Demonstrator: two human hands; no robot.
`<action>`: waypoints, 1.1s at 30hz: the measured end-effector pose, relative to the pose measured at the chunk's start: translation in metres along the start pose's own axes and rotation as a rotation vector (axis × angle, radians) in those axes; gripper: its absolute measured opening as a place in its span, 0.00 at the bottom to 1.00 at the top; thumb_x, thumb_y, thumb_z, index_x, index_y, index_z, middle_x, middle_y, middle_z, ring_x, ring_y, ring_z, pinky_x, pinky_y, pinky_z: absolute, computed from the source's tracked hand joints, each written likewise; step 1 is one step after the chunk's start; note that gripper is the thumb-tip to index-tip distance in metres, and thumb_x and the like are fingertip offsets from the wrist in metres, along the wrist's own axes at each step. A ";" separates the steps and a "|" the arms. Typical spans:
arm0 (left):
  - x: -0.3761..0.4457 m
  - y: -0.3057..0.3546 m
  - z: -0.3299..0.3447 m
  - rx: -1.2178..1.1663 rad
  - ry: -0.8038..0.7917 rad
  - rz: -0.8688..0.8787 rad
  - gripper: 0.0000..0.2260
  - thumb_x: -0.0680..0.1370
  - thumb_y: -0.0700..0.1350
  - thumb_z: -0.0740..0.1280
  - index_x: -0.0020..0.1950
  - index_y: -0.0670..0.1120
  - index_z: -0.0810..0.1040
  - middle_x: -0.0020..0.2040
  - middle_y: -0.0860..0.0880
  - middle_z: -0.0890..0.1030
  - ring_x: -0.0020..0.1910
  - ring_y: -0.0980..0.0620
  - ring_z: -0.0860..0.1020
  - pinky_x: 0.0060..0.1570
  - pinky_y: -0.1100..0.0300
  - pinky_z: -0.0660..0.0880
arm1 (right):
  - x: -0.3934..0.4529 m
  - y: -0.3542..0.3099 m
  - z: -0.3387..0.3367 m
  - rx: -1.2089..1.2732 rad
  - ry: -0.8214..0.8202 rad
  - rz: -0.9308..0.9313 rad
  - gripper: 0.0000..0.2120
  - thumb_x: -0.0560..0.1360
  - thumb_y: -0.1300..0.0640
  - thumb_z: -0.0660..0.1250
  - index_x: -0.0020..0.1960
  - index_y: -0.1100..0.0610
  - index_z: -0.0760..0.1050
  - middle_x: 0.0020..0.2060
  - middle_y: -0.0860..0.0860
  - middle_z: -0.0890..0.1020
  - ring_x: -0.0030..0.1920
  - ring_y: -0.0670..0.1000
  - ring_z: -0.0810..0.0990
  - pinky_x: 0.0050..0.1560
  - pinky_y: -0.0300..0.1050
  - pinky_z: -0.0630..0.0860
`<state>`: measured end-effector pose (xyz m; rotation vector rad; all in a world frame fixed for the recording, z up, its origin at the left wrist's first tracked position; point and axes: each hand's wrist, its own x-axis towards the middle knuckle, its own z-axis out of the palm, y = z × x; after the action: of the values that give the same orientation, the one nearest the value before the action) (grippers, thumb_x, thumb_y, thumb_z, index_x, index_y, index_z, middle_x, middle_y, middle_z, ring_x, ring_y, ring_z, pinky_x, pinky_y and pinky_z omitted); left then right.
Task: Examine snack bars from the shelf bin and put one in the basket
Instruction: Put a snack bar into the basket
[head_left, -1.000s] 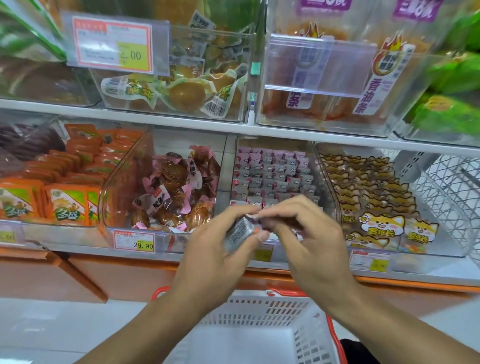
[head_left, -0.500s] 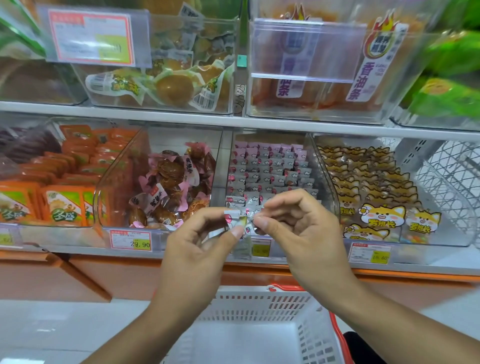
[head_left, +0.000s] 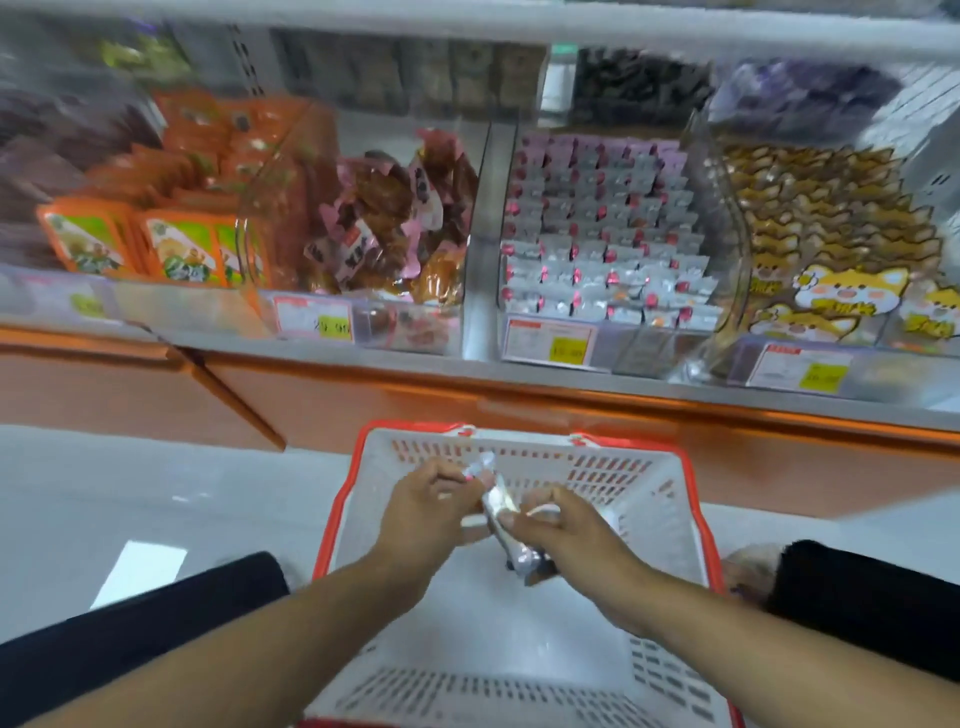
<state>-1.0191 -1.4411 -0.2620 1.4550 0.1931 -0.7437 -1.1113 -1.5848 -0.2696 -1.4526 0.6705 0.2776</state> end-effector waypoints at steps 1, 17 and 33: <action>0.002 -0.020 -0.006 -0.013 0.016 -0.071 0.09 0.76 0.39 0.74 0.44 0.39 0.75 0.48 0.31 0.82 0.45 0.38 0.84 0.49 0.43 0.83 | 0.004 0.016 0.004 0.037 -0.025 0.143 0.16 0.75 0.49 0.75 0.51 0.58 0.73 0.40 0.56 0.84 0.35 0.53 0.83 0.35 0.44 0.79; 0.077 -0.175 -0.090 0.553 -0.071 -0.551 0.24 0.81 0.42 0.66 0.76 0.47 0.67 0.72 0.46 0.72 0.68 0.47 0.74 0.57 0.55 0.76 | 0.140 0.160 0.077 0.044 0.063 0.563 0.06 0.74 0.67 0.73 0.50 0.63 0.85 0.45 0.57 0.85 0.47 0.55 0.82 0.56 0.48 0.81; 0.085 -0.030 -0.020 0.912 -0.250 0.236 0.06 0.72 0.45 0.66 0.40 0.55 0.81 0.41 0.55 0.85 0.42 0.61 0.82 0.46 0.57 0.78 | 0.110 -0.019 0.007 -0.998 -0.352 -0.015 0.06 0.78 0.62 0.67 0.48 0.59 0.83 0.51 0.59 0.84 0.50 0.55 0.80 0.52 0.47 0.76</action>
<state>-0.9646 -1.4493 -0.3364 2.1623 -0.5765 -0.8520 -1.0120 -1.6041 -0.3173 -2.2670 0.2067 0.9220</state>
